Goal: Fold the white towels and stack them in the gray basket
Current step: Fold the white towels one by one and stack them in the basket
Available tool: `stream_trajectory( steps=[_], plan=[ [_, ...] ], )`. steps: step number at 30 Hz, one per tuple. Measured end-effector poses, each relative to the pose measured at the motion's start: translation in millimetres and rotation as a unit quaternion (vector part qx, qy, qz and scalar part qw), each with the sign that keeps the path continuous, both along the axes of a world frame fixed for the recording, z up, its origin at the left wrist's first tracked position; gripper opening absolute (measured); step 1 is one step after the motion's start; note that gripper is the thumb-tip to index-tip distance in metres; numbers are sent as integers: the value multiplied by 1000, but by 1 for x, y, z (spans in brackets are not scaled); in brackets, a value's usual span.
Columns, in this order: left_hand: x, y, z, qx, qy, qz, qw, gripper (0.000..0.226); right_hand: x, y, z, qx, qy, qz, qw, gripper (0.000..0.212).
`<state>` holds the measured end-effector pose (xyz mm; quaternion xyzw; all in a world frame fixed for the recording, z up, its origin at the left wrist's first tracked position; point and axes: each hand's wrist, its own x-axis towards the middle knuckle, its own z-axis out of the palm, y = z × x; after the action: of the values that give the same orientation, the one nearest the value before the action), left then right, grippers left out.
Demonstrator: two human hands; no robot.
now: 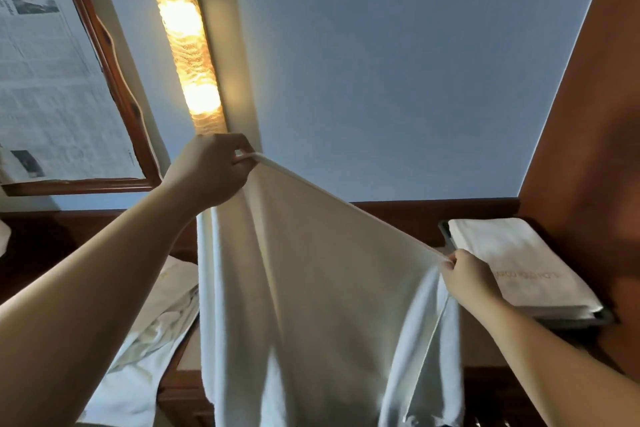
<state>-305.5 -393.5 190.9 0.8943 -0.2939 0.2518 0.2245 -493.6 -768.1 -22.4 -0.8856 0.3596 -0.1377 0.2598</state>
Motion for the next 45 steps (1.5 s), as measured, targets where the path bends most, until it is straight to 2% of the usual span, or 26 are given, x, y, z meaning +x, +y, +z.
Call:
stream_trajectory(
  steps=[3,8,10,12,13,18,22,26,28,31,33,35,39,45],
  plan=[
    [-3,-2,-7,-7,14,23,1000,15,4,3,-1,49,-22,14,998,26],
    [-20,-30,-26,12,130,-20,991,26,18,57,86,91,-103,206,969,27],
    [-33,-49,-35,34,178,-74,981,22,25,77,126,61,-114,274,953,32],
    [-47,-67,-42,42,215,-131,967,35,30,88,159,-1,-118,313,942,37],
    [-53,-74,-45,37,225,-156,961,40,31,91,172,-15,-127,326,937,38],
    [-62,-91,-43,-23,269,-244,931,35,27,91,216,3,-136,379,915,27],
    [-66,-92,-32,-60,325,-316,889,17,26,89,223,11,-148,409,900,23],
    [-63,-94,-26,-95,366,-342,860,26,21,83,225,40,-184,415,890,16],
    [-61,-92,-24,-82,339,-326,879,32,18,73,225,28,-155,402,902,12],
    [-52,-87,-21,-36,234,-266,934,40,15,57,211,-52,-68,355,931,14],
    [-46,-82,-15,-13,176,-243,954,40,17,51,194,-100,-47,318,942,19],
    [-38,-77,-10,2,135,-231,964,39,18,47,177,-133,-47,289,947,26],
    [-21,-60,-4,8,72,-170,983,38,14,30,143,-111,-90,209,967,28],
    [10,-22,-9,-25,67,-98,993,36,0,2,121,-86,-84,121,985,21]
  ],
)
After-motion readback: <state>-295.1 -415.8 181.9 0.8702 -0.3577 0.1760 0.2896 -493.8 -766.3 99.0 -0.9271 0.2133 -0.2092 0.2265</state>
